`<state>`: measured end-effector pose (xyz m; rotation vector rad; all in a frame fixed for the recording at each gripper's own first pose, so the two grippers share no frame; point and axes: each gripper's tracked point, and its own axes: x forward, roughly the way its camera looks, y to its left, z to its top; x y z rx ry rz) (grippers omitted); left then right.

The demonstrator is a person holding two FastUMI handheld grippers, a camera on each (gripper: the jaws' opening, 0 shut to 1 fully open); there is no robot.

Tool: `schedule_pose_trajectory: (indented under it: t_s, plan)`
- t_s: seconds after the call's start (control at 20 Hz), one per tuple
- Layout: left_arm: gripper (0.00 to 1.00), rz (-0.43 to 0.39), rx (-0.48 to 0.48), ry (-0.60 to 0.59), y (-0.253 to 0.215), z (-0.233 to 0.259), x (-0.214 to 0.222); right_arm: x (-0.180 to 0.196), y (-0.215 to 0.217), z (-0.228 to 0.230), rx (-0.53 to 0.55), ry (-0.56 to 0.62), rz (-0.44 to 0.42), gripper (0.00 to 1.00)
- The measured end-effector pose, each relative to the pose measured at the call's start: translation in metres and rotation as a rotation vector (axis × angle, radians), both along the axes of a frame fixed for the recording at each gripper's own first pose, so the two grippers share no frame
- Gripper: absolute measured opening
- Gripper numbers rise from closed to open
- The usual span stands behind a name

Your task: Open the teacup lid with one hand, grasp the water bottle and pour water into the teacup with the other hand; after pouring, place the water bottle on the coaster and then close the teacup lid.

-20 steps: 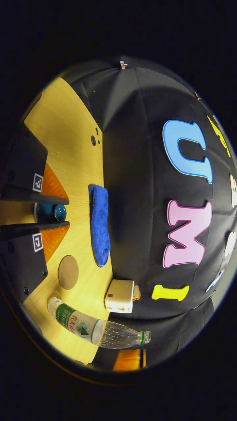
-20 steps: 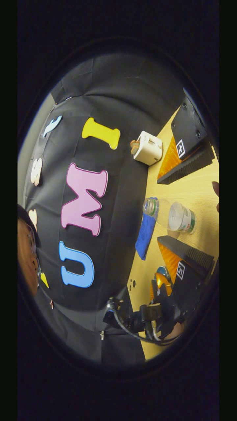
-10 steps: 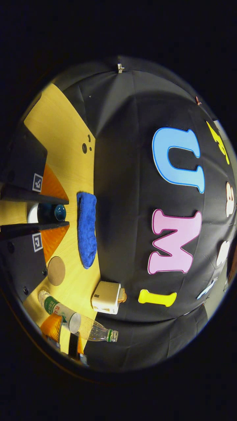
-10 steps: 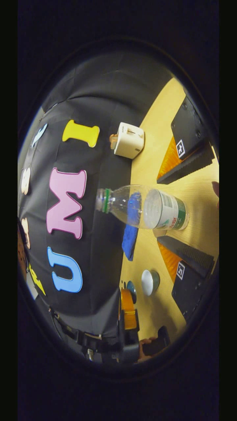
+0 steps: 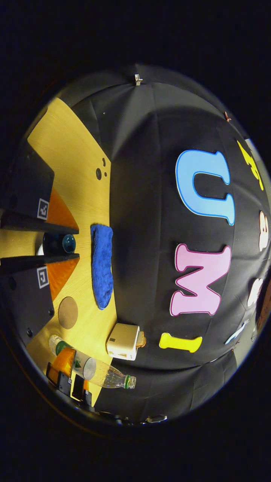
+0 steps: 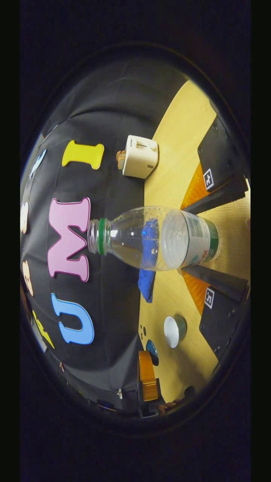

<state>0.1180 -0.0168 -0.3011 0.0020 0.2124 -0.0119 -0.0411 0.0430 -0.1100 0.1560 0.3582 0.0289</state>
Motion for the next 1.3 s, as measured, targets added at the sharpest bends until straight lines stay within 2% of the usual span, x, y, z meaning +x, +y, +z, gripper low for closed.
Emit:
schedule_pose_trajectory:
  t_s: [0.05,0.1,0.2,0.3,0.4,0.5,0.55,0.75,0.85,0.9,0.95,1.05,1.2,1.3]
  plan:
    - [0.34,0.003,-0.002,-0.001,0.002,0.0,0.0,0.001,-0.008,0.002,-0.051,-0.007,0.001,0.77]
    - [0.3,0.007,-0.006,-0.001,0.005,0.001,0.0,0.007,-0.017,0.006,-0.117,-0.02,0.005,0.77]
    - [0.3,0.016,-0.01,0.0,0.011,0.003,-0.002,0.02,-0.035,0.013,-0.261,-0.032,0.02,0.77]
    - [0.27,0.03,-0.007,-0.008,0.019,0.005,-0.003,0.032,-0.031,0.019,-0.388,-0.033,0.056,0.75]
    - [0.3,0.041,-0.005,-0.017,0.027,0.008,-0.005,0.041,-0.022,0.023,-0.491,-0.046,0.108,0.75]
    - [0.3,0.05,-0.002,-0.03,0.035,0.012,-0.008,0.05,-0.015,0.029,-0.601,-0.074,0.155,0.75]
    - [0.27,0.057,-0.001,-0.031,0.039,0.011,-0.009,0.053,-0.011,0.032,-0.662,-0.093,0.175,0.75]
    - [0.3,0.08,0.003,-0.037,0.053,0.013,-0.015,0.058,0.004,0.036,-0.909,-0.125,0.256,0.75]
    - [0.3,0.087,0.017,-0.039,0.059,0.011,-0.018,0.067,0.019,0.031,-0.977,-0.142,0.307,0.75]
    - [0.27,0.091,0.021,-0.036,0.061,0.01,-0.019,0.069,0.025,0.027,-0.996,-0.148,0.331,0.75]
    - [0.3,0.093,0.021,-0.035,0.063,0.007,-0.02,0.062,0.032,0.024,-1.01,-0.15,0.356,0.75]
    - [0.3,0.1,0.024,-0.031,0.068,0.003,-0.025,0.063,0.04,0.017,-1.042,-0.143,0.398,0.74]
    - [0.27,0.114,0.032,-0.024,0.075,-0.001,-0.03,0.065,0.048,0.015,-1.145,-0.15,0.456,0.75]
    - [0.3,0.122,0.031,-0.021,0.078,-0.003,-0.033,0.068,0.051,0.011,-1.196,-0.145,0.486,0.75]
